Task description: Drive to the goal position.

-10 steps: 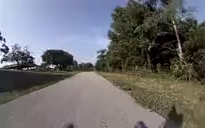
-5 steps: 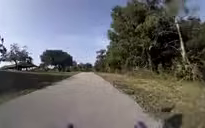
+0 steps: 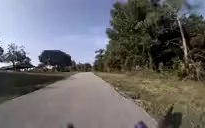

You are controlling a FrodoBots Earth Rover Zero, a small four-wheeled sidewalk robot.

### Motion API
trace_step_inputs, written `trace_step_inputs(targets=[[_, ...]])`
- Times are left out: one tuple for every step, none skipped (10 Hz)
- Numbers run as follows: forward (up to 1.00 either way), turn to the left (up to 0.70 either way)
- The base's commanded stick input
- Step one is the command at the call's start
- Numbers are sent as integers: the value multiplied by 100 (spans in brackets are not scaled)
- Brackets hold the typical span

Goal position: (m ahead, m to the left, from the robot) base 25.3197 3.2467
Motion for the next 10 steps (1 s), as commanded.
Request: trace_step_inputs(targets=[[86, 13], [87, 13], [87, 15], [87, 23], [87, 31], [88, 34], [88, 30], [88, 18], [89, 29], [89, 36]])
